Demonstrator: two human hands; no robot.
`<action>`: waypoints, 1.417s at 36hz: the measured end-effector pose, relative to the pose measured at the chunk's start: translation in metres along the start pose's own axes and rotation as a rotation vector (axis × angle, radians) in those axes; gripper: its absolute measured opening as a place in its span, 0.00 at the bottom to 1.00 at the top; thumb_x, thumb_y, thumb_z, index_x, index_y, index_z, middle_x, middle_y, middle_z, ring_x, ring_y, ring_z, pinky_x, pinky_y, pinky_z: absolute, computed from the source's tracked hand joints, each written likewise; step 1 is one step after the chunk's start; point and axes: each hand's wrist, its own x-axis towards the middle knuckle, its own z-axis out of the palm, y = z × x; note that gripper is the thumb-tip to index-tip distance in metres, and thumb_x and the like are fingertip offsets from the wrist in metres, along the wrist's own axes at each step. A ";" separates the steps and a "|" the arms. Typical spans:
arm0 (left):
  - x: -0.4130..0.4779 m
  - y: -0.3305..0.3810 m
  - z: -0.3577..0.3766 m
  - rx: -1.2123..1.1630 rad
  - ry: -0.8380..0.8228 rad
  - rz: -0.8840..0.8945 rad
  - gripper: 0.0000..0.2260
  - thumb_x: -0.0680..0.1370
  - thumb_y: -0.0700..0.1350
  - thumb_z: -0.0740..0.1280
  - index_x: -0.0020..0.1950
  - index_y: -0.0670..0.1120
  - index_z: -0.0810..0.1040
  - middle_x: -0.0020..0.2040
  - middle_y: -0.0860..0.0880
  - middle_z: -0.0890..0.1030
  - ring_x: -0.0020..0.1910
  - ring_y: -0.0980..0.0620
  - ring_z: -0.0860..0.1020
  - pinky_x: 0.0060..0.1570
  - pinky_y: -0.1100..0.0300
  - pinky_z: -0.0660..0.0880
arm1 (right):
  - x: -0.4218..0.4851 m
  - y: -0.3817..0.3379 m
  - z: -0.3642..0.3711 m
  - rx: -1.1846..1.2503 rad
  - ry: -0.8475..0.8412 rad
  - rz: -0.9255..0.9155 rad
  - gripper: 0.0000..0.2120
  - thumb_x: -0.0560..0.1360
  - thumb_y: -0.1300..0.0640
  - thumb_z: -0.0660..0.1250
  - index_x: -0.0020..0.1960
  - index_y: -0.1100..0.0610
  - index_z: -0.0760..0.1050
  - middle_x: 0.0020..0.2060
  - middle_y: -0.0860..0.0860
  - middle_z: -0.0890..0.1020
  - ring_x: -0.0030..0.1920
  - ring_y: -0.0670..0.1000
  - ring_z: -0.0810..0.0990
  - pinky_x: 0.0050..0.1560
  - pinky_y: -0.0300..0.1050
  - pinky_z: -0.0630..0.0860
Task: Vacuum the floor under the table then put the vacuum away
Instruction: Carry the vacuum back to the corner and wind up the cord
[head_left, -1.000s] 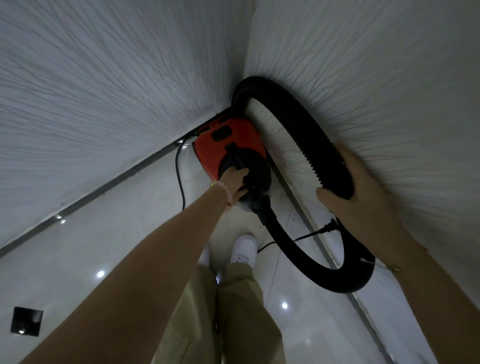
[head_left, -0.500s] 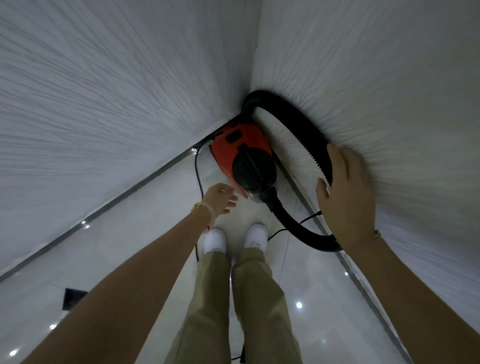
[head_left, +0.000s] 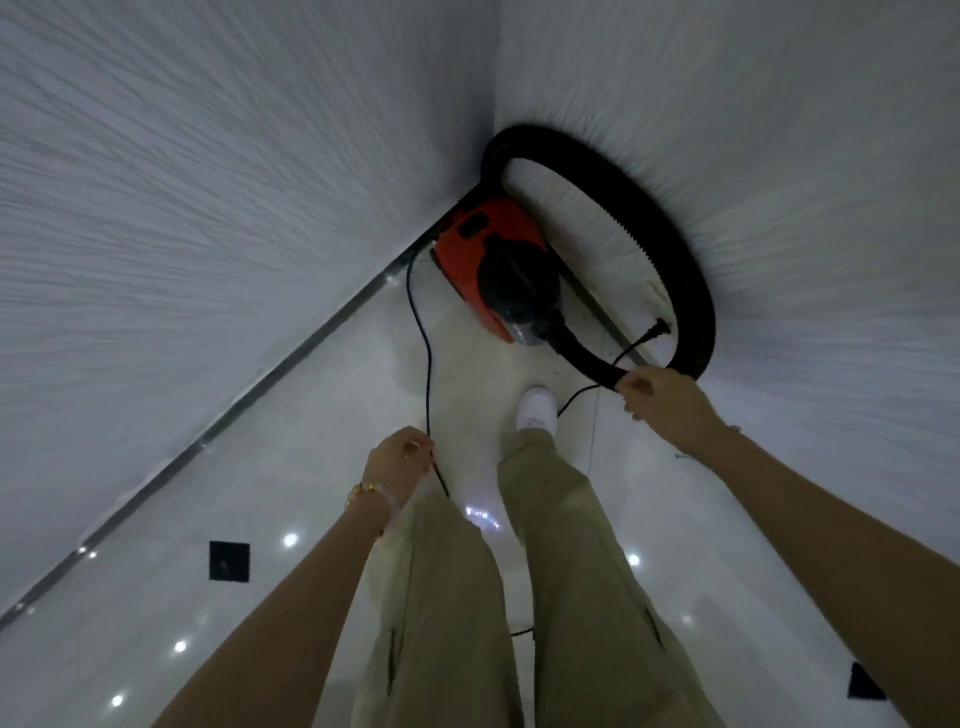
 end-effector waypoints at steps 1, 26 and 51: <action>-0.004 -0.009 -0.003 0.018 0.001 -0.008 0.08 0.78 0.35 0.60 0.45 0.44 0.78 0.39 0.42 0.80 0.40 0.47 0.78 0.42 0.59 0.75 | -0.005 0.007 0.008 0.037 -0.020 0.052 0.11 0.80 0.61 0.59 0.53 0.66 0.78 0.47 0.63 0.82 0.46 0.59 0.79 0.52 0.53 0.77; 0.028 -0.075 -0.080 0.892 -0.304 0.560 0.10 0.80 0.40 0.59 0.59 0.40 0.76 0.54 0.40 0.80 0.47 0.48 0.74 0.46 0.61 0.70 | -0.231 0.085 0.337 0.555 0.257 0.771 0.13 0.77 0.60 0.62 0.60 0.58 0.77 0.54 0.59 0.80 0.48 0.57 0.77 0.48 0.47 0.73; 0.207 -0.298 0.202 1.802 -0.853 0.962 0.26 0.75 0.47 0.61 0.73 0.45 0.68 0.71 0.44 0.70 0.70 0.43 0.68 0.68 0.51 0.67 | -0.012 0.219 0.614 0.780 0.305 0.539 0.20 0.75 0.57 0.66 0.66 0.59 0.71 0.62 0.60 0.75 0.62 0.58 0.73 0.60 0.46 0.69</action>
